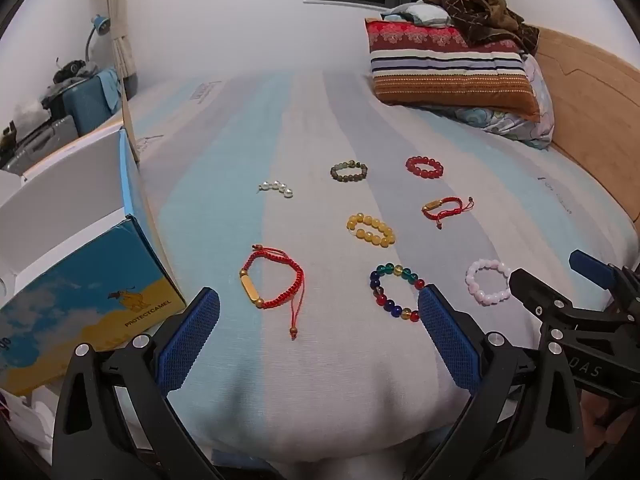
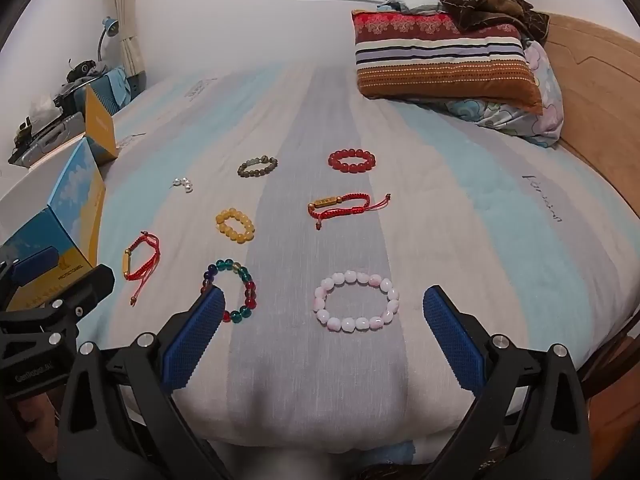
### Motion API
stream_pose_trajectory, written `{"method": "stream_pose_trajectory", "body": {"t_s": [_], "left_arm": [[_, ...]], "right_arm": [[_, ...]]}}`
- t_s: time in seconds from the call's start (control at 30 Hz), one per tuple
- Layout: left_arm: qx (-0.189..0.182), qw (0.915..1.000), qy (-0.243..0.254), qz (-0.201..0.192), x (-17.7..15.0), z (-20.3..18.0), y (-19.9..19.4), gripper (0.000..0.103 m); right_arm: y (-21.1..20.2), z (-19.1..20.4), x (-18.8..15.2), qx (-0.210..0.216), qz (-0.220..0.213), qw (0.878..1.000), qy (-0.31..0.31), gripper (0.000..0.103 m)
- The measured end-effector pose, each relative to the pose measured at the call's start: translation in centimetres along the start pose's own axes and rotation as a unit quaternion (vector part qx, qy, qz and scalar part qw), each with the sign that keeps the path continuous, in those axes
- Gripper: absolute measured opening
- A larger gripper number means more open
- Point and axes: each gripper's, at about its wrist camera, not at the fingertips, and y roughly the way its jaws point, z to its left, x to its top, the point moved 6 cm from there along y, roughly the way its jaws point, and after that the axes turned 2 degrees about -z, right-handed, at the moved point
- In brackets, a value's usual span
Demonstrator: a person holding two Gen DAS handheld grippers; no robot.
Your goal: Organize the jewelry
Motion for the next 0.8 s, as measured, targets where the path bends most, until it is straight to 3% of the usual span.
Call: {"method": "stream_pose_trajectory", "body": {"t_s": [0.8], "left_arm": [[-0.002,0.9999,-0.014,0.003,-0.2,0.6,0.1,0.097]], "right_arm": [[-0.2,0.4,0.3,-0.007,-0.008,1.000,-0.007,0.096]]}}
